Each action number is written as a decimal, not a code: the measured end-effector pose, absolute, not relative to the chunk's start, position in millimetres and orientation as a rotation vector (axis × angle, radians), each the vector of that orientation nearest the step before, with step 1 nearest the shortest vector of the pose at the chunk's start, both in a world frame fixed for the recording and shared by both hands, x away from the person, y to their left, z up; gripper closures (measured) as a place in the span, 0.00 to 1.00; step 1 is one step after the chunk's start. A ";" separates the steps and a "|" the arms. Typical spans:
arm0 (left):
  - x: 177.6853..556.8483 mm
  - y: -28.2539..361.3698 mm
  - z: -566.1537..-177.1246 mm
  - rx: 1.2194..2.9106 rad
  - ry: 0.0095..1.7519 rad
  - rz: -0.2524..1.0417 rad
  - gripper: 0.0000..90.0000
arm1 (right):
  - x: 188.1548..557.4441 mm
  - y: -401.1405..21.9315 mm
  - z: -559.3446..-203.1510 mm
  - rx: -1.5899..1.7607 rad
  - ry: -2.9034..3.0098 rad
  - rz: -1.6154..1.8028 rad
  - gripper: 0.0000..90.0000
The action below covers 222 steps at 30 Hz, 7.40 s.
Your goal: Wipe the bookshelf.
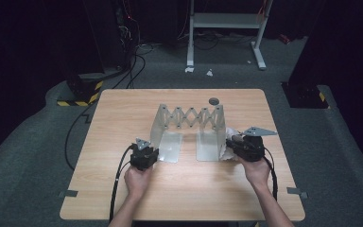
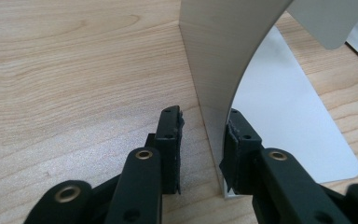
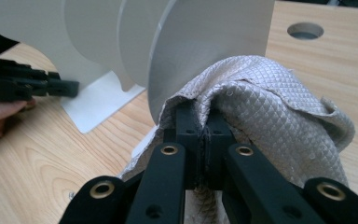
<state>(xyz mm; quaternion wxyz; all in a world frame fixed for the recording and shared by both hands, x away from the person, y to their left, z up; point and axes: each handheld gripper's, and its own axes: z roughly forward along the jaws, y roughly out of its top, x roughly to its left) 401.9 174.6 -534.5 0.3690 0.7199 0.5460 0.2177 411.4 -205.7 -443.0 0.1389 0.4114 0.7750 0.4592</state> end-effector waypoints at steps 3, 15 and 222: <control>401.9 174.6 -534.5 1.848 1.401 0.559 0.78 | 410.2 -205.2 -435.9 1.173 2.241 1.316 0.98; 401.9 174.5 -534.5 1.847 1.402 0.560 0.78 | 407.2 -204.9 -409.5 1.111 2.214 1.327 0.98; 399.1 167.4 -534.0 1.894 1.364 0.609 0.94 | 494.2 -187.9 -465.6 1.335 2.325 1.107 0.99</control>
